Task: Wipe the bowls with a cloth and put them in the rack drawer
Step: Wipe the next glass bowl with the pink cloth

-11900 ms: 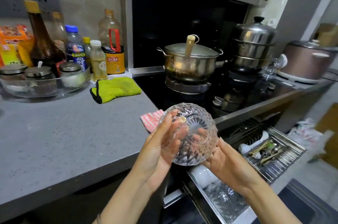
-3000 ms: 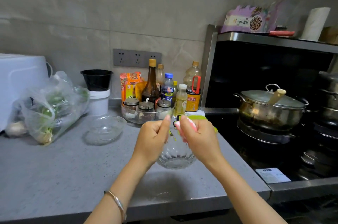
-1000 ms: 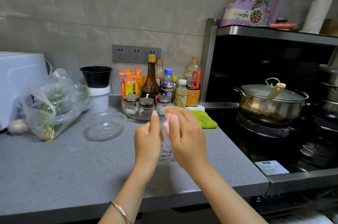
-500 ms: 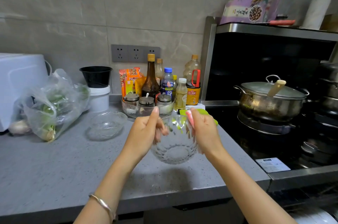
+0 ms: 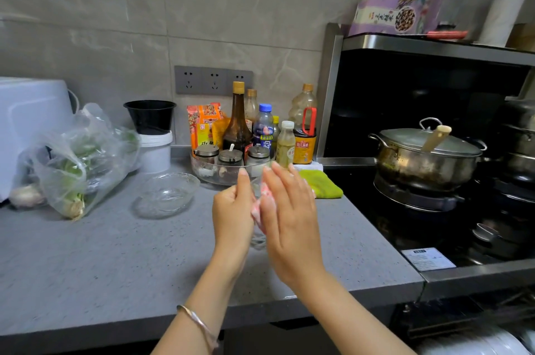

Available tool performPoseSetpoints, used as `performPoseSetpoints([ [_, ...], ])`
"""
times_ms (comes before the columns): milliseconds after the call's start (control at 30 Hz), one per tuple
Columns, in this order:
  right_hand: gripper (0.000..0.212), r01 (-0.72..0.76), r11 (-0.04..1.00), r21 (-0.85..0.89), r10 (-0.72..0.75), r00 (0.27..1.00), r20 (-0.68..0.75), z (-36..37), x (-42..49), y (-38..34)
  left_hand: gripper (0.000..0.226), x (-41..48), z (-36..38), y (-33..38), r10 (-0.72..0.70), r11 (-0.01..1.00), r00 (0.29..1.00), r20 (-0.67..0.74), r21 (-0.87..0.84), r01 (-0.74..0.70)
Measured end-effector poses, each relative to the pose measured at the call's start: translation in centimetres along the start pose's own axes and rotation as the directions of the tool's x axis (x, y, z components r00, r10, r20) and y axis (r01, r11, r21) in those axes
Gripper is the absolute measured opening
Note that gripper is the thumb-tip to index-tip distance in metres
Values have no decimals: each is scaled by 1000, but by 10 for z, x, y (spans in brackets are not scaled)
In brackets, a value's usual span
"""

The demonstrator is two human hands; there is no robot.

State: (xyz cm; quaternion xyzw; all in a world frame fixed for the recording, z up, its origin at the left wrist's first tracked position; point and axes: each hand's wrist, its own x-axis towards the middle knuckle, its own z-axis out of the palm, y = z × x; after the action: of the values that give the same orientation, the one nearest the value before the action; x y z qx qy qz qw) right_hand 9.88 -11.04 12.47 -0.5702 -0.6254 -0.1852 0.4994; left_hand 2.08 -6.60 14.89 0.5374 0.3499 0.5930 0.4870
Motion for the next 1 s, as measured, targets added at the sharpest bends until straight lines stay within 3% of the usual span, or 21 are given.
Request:
performPoseSetpoints([
  [67, 51, 95, 988, -120, -98, 995, -24, 2, 3, 0, 53, -3, 3, -5, -44, 998, 999, 31, -43, 46],
  [133, 48, 83, 994, -73, -85, 996, -25, -4, 10, 2, 56, -6, 3, -4, -49, 999, 998, 34, -4, 50],
  [233, 52, -184, 960, 212, 174, 982, 68, -11, 24, 10, 58, -10, -2, 3, -15, 997, 1000, 27, 73, 13],
  [333, 59, -453, 760, 466, 403, 891, 209, -20, 34, 18, 56, -12, -10, 7, -34, 999, 999, 21, 25, 33],
  [433, 59, -523, 640, 563, 459, 848, 265, -28, 36, 20, 57, -9, -14, 7, -70, 994, 997, 26, -85, 72],
  [533, 63, -530, 647, 548, 467, 843, 265, -31, 37, 22, 56, -4, -14, 6, -69, 992, 994, 82, -102, 78],
  [600, 65, -522, 687, 506, 467, 850, 244, -36, 40, 21, 58, 3, -15, 7, -47, 998, 989, 144, -25, 51],
  [700, 66, -456, 775, 437, 390, 890, 236, -41, 45, 20, 59, 10, -16, 15, 58, 987, 961, 269, 130, -96],
  [833, 57, -390, 853, 346, 304, 911, 277, -33, 45, 19, 57, 14, -11, 23, 130, 937, 864, 486, 224, -267],
  [900, 57, -387, 830, 401, 291, 914, 281, -29, 40, 19, 60, 14, -9, 21, 175, 919, 862, 475, 235, -316],
  [1000, 58, -371, 802, 469, 293, 927, 232, -24, 31, 20, 63, 11, -10, 14, 205, 931, 919, 338, 223, -289],
])
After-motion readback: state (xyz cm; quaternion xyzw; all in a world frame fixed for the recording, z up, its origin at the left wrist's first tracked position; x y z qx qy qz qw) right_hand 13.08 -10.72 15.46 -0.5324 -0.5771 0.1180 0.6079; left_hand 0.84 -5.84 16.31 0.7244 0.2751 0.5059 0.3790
